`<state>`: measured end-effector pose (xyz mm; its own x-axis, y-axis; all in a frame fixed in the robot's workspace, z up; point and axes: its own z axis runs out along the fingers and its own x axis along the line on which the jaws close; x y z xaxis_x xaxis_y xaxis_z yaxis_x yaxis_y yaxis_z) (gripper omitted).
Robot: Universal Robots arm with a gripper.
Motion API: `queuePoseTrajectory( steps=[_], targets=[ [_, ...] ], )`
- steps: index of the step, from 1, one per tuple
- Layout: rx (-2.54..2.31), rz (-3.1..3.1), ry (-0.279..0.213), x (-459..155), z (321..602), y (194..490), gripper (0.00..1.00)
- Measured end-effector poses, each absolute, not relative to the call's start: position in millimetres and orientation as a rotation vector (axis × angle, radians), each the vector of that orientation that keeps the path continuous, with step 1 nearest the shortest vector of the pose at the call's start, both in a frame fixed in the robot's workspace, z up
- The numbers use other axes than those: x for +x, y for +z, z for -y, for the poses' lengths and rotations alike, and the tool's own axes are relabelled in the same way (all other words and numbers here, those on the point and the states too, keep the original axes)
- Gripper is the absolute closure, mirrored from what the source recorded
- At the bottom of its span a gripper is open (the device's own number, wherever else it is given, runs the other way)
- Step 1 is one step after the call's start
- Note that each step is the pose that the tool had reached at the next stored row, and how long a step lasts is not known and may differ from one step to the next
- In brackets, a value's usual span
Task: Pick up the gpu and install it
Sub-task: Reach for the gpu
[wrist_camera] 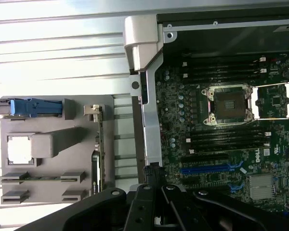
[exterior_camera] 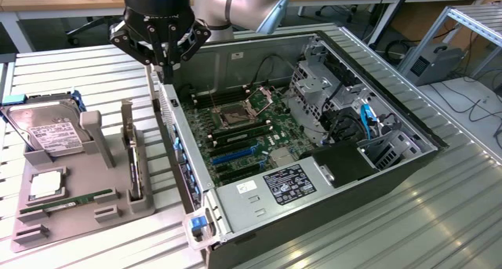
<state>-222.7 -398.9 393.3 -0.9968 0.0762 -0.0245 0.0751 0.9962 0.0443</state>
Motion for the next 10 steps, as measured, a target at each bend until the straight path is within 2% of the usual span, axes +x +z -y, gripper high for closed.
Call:
queuePoseTrajectory(
  steps=[10],
  targets=[
    [0.118,-3.112,0.068,-226.7,398.9,393.3,0.89]
  ],
)
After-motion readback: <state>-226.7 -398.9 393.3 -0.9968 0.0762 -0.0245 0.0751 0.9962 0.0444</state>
